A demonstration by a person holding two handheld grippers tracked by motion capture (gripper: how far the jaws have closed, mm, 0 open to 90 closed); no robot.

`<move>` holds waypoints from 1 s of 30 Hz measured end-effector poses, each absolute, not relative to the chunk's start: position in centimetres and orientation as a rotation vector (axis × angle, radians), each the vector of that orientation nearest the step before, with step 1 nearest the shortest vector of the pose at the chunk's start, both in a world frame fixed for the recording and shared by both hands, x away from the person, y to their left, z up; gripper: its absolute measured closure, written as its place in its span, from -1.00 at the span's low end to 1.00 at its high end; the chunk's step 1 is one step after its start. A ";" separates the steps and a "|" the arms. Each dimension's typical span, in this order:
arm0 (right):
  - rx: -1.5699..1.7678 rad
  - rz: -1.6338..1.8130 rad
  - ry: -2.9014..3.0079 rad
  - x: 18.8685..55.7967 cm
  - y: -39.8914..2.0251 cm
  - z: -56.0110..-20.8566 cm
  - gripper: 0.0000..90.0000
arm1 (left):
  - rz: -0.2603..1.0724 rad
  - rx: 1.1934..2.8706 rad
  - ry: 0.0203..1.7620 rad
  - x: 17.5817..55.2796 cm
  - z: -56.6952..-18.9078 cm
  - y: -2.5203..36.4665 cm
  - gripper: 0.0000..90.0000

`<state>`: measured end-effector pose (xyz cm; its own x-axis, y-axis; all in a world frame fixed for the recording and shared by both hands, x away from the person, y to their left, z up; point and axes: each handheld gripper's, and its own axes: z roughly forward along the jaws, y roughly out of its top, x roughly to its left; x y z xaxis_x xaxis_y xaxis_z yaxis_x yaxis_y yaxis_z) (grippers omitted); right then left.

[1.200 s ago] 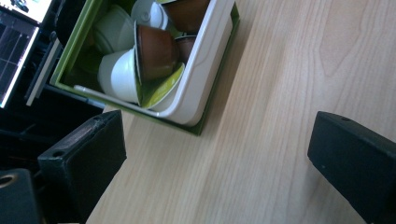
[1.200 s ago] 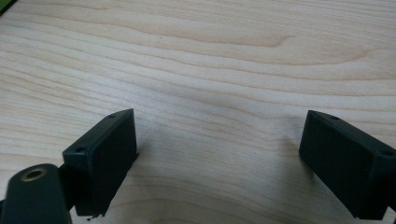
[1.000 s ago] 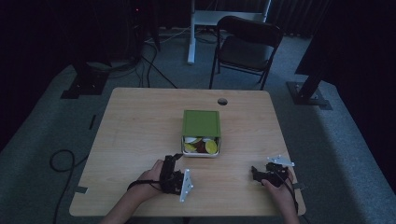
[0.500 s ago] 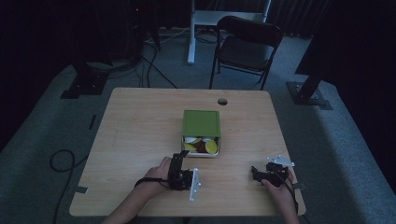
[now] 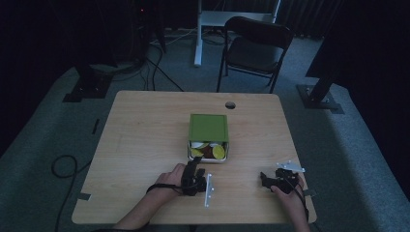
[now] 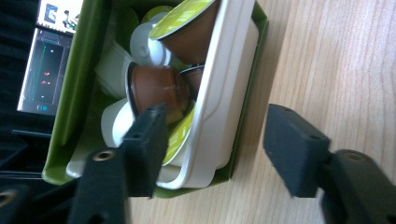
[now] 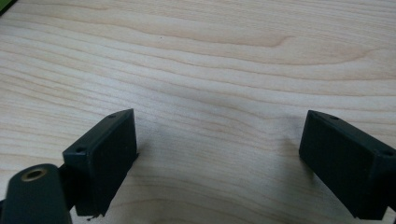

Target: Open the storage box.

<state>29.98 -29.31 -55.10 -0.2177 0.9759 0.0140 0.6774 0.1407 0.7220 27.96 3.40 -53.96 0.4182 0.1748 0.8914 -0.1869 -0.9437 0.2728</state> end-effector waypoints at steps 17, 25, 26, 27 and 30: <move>1.583 0.853 1.957 30.0 -29.3 -55.1 -0.76 | 1.712 2.366 -0.125 28.4 -55.5 1.7 0.23; 1.583 0.855 1.957 30.0 -29.4 -55.1 -0.76 | 1.743 2.386 -0.132 28.9 -55.8 1.3 0.29; 1.583 0.855 1.957 30.0 -29.4 -55.1 -0.76 | 1.747 2.389 -0.138 28.9 -55.8 1.2 0.29; 1.583 0.855 1.957 30.0 -29.4 -55.1 -0.76 | 1.747 2.389 -0.138 28.9 -55.8 1.2 0.29; 1.584 0.856 1.957 30.0 -29.4 -55.1 -0.76 | 1.771 2.389 -0.138 29.1 -55.9 1.1 0.30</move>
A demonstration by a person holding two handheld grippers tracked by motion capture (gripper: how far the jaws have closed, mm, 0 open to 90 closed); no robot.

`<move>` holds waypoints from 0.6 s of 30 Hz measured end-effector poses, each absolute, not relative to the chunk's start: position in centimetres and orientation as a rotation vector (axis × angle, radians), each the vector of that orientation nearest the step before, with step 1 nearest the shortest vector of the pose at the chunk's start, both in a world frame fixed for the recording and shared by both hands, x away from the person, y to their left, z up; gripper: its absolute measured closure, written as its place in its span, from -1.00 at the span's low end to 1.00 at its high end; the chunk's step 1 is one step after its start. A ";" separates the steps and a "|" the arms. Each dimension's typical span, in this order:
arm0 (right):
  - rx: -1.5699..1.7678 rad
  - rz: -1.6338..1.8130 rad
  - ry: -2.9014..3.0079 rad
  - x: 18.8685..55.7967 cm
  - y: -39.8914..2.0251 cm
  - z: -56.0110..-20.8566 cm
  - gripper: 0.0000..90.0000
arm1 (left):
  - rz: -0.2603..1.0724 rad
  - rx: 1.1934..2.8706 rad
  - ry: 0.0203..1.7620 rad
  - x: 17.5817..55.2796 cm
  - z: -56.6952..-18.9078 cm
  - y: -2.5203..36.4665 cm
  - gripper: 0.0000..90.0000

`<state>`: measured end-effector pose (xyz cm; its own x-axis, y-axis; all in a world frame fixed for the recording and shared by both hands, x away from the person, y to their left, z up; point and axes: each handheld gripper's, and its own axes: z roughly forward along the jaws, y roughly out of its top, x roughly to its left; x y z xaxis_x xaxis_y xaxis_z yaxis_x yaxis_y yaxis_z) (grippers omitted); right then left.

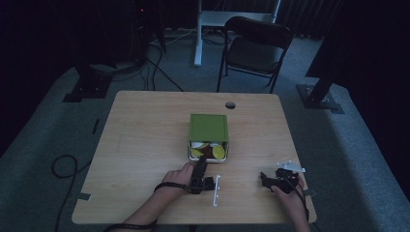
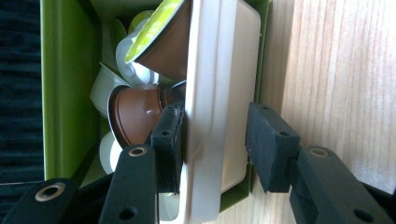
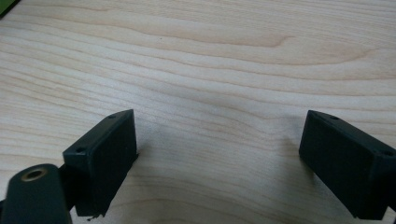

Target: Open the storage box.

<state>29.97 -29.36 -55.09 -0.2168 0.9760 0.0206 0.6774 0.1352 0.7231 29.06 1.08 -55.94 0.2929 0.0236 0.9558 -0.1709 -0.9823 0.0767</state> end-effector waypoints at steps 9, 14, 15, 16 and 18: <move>1.583 0.854 1.958 30.0 -29.4 -55.1 -0.76 | 1.786 2.383 -0.129 29.1 -55.6 1.0 0.57; 1.582 0.852 1.958 30.0 -29.3 -55.1 -0.76 | 1.795 2.383 -0.156 29.1 -55.6 1.1 0.59; 1.581 0.852 1.958 30.0 -29.3 -55.1 -0.76 | 1.797 2.381 -0.158 29.0 -55.6 1.1 0.59; 1.581 0.852 1.958 30.0 -29.3 -55.1 -0.76 | 1.797 2.381 -0.159 29.0 -55.6 1.1 0.59; 1.582 0.852 1.958 30.0 -29.3 -55.1 -0.76 | 1.799 2.381 -0.159 28.9 -55.6 1.0 0.59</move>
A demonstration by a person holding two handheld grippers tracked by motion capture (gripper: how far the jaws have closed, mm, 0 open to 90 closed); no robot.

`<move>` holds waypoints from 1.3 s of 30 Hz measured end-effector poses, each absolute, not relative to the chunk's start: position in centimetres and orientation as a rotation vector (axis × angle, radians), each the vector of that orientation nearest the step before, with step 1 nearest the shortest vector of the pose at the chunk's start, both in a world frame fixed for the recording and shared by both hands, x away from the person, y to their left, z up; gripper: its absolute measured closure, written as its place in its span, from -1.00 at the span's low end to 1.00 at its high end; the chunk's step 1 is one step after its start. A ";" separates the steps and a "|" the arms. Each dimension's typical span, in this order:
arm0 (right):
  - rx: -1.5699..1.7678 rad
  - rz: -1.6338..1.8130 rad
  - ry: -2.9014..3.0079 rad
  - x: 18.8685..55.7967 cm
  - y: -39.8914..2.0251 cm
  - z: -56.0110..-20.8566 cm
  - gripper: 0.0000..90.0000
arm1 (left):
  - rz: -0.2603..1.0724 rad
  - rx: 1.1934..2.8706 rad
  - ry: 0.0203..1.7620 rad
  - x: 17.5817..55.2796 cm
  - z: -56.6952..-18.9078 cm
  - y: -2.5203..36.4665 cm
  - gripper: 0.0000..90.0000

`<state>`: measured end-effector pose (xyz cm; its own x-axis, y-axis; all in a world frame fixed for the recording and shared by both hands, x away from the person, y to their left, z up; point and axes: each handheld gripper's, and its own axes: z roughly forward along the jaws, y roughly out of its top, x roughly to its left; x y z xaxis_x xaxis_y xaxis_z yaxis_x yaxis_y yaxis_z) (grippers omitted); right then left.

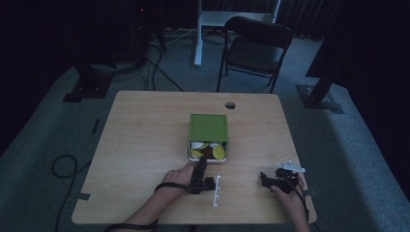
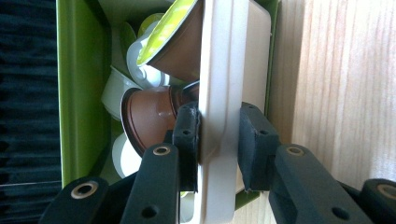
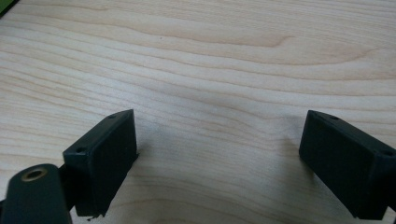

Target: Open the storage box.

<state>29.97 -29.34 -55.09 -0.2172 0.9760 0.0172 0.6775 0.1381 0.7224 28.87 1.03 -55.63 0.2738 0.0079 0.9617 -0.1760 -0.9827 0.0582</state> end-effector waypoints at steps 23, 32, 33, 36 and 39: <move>1.580 0.850 1.959 30.0 -29.3 -55.1 -0.76 | 1.813 2.388 -0.186 27.0 -55.7 0.9 0.59; 1.580 0.850 1.959 30.0 -29.3 -55.1 -0.76 | 1.820 2.388 -0.202 26.0 -55.8 0.9 0.59; 1.580 0.850 1.959 30.0 -29.3 -55.1 -0.76 | 1.821 2.386 -0.202 25.8 -55.8 0.9 0.59; 1.580 0.850 1.959 30.0 -29.3 -55.1 -0.76 | 1.826 2.388 -0.210 25.4 -55.8 0.8 0.59; 1.580 0.850 1.958 30.0 -29.3 -55.1 -0.76 | 1.829 2.387 -0.225 24.8 -55.9 0.7 0.59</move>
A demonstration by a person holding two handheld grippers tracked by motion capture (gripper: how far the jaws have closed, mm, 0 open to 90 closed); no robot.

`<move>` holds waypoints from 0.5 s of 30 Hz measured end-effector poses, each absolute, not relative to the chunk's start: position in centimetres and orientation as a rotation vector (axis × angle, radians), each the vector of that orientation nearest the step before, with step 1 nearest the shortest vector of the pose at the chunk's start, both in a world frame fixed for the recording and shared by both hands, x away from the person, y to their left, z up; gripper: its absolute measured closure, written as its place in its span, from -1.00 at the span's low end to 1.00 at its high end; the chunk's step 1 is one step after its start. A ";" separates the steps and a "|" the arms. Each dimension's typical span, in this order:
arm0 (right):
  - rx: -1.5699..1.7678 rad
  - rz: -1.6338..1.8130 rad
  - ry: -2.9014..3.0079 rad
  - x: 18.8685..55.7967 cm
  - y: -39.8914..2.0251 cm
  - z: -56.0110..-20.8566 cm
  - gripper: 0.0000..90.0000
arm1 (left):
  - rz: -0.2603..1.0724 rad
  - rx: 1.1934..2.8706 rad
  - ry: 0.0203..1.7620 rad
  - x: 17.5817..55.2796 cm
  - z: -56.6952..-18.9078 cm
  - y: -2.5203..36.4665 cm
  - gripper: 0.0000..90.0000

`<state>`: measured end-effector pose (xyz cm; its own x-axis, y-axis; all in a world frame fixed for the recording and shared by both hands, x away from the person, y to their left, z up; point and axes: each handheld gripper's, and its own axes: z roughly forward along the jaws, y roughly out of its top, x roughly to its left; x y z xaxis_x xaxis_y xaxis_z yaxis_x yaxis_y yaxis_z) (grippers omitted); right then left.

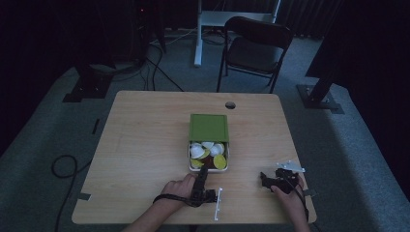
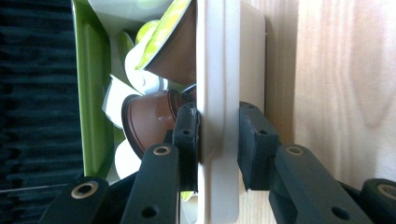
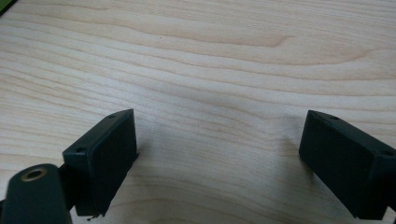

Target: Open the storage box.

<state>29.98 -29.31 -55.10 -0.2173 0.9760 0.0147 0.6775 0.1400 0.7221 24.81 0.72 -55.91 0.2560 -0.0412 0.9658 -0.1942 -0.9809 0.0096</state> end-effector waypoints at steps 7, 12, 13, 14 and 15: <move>1.580 0.850 1.959 30.0 -29.3 -55.1 -0.76 | 1.840 2.380 -0.246 23.8 -56.2 0.6 0.58; 1.580 0.849 1.959 30.0 -29.3 -55.1 -0.76 | 1.838 2.385 -0.254 23.3 -56.3 0.6 0.58; 1.580 0.850 1.959 30.0 -29.3 -55.1 -0.76 | 1.829 2.383 -0.252 23.3 -56.4 0.6 0.58; 1.580 0.849 1.959 30.0 -29.3 -55.1 -0.76 | 1.830 2.383 -0.255 23.2 -56.4 0.6 0.58; 1.580 0.849 1.959 30.0 -29.3 -55.1 -0.76 | 1.830 2.384 -0.255 23.1 -56.4 0.6 0.58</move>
<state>29.98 -29.31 -55.10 -0.2176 0.9759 0.0146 0.6777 0.1403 0.7219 23.06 0.58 -56.44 0.2524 -0.0572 0.9659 -0.2090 -0.9779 -0.0033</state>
